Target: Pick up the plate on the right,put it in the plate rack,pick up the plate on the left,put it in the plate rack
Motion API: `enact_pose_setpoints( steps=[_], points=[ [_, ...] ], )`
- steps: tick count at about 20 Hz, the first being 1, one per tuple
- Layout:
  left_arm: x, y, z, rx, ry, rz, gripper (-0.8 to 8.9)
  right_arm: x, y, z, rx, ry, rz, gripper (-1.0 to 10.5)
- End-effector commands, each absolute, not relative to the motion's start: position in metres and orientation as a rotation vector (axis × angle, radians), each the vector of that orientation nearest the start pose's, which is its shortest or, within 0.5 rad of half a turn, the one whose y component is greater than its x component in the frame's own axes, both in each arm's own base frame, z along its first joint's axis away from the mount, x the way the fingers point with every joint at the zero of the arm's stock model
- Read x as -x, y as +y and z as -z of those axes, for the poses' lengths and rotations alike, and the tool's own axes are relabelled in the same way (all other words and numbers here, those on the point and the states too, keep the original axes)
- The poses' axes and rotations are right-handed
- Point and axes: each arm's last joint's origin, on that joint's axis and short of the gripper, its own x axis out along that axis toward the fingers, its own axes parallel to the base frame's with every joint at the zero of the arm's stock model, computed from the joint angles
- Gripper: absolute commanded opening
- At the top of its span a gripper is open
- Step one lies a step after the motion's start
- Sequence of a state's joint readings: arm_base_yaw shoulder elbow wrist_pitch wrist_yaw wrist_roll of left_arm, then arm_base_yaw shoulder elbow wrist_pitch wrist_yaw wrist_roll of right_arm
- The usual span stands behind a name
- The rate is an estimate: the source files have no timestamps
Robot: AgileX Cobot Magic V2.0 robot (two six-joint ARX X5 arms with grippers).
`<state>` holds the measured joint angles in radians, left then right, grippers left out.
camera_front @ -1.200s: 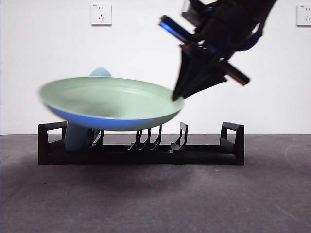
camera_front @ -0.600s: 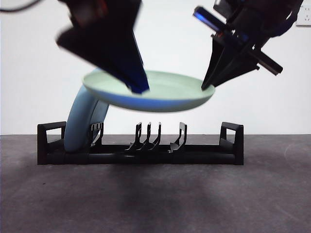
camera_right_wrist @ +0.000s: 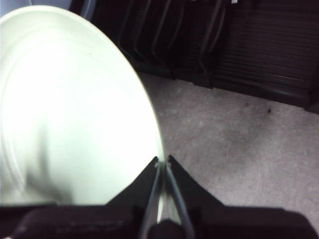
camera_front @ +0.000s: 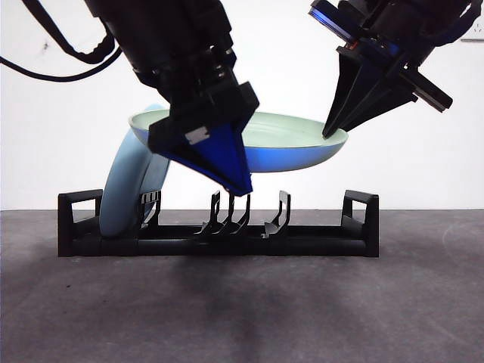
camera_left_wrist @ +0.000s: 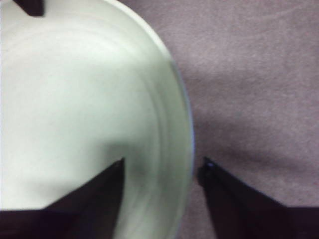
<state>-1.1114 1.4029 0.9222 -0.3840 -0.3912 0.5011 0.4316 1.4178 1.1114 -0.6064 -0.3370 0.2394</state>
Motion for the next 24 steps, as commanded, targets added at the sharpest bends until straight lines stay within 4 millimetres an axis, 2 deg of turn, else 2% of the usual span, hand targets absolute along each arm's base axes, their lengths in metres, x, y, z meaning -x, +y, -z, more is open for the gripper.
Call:
enact_pose_setpoints(
  steps=[1,2,9,13,18,21,24],
  points=[
    [-0.136,-0.249,-0.233,-1.063,0.464,0.851,0.2,-0.258,0.128,-0.279,-0.169,0.983,-0.608,-0.1],
    [-0.136,-0.249,-0.233,-1.063,0.464,0.851,-0.12,-0.258,0.127,-0.28,-0.17,0.979,-0.606,-0.1],
    [-0.136,-0.25,-0.234,-1.051,0.45,0.851,-0.09,-0.248,0.113,-0.3,-0.183,0.895,-0.593,0.1],
    [-0.132,-0.257,-0.237,-0.97,0.417,0.936,-0.09,-0.234,0.091,-0.326,-0.208,0.778,-0.551,1.7],
    [-0.135,-0.269,-0.249,-0.613,0.384,1.06,-0.09,-0.212,0.06,-0.363,-0.205,0.527,-0.376,1.6],
    [-0.154,-0.268,-0.263,-0.378,0.332,1.043,-0.09,-0.198,0.051,-0.378,-0.191,0.413,-0.281,1.6],
    [-0.181,-0.257,-0.279,-0.07,0.297,1.051,-0.09,-0.19,0.048,-0.383,-0.18,0.377,-0.244,1.6]
  ],
)
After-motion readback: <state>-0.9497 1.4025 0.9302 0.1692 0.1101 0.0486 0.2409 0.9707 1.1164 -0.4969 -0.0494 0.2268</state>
